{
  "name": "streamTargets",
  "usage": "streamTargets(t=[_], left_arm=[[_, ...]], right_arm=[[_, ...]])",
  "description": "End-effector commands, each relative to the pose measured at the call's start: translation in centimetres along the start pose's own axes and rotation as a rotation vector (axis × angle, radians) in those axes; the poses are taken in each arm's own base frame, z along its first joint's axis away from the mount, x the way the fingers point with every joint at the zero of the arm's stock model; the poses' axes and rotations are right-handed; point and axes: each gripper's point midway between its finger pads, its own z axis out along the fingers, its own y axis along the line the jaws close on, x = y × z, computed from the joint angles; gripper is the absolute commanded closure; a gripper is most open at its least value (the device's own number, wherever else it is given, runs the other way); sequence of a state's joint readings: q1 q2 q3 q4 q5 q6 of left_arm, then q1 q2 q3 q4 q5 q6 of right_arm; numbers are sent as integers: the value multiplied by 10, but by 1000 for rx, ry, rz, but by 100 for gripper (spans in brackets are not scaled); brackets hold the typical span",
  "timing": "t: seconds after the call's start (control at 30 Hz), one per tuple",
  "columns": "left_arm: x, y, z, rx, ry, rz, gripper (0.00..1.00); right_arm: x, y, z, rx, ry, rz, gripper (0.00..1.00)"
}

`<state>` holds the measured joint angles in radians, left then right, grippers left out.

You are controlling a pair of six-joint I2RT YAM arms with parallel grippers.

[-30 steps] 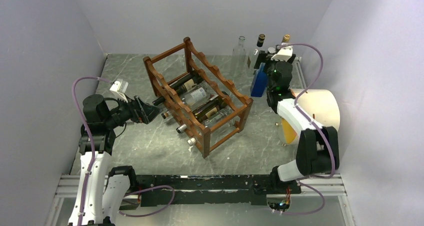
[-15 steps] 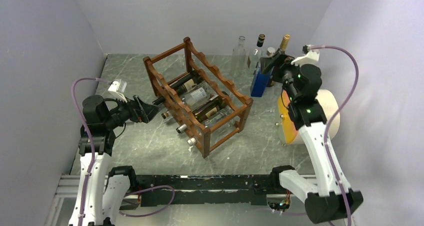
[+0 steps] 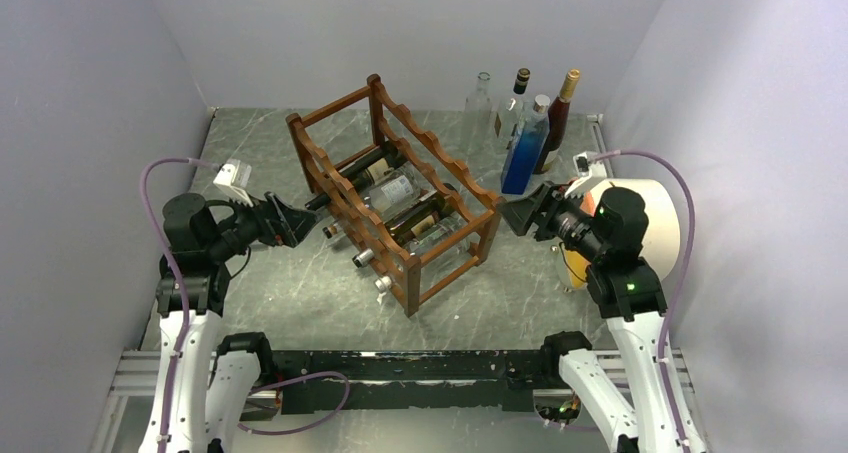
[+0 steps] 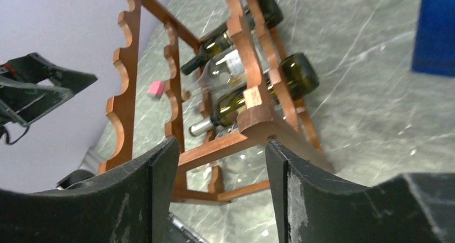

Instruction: Take the wine bottle off the wine rack

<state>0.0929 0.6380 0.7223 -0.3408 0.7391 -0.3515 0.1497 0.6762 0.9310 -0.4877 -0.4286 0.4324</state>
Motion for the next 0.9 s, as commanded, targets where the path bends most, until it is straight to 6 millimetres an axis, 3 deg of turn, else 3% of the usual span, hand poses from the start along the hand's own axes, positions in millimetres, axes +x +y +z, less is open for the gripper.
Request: streamTargets(t=[0.0, 0.13, 0.23, 0.5, 0.87], left_arm=[[-1, 0, 0, 0, -5, 16, 0], [-5, -3, -4, -3, -31, 32, 1], [-6, -4, -5, -3, -38, 38, 1], [-6, -7, -6, 12, -38, 45, 1], [-6, -5, -5, -1, -39, 39, 1]], right_arm=[[25, 8, 0, -74, 94, 66, 39], [42, -1, 12, -72, 144, 100, 44], [45, -3, 19, -77, 168, 134, 51], [54, -6, 35, -117, 163, 203, 55], [46, -4, 67, -100, 154, 141, 56]])
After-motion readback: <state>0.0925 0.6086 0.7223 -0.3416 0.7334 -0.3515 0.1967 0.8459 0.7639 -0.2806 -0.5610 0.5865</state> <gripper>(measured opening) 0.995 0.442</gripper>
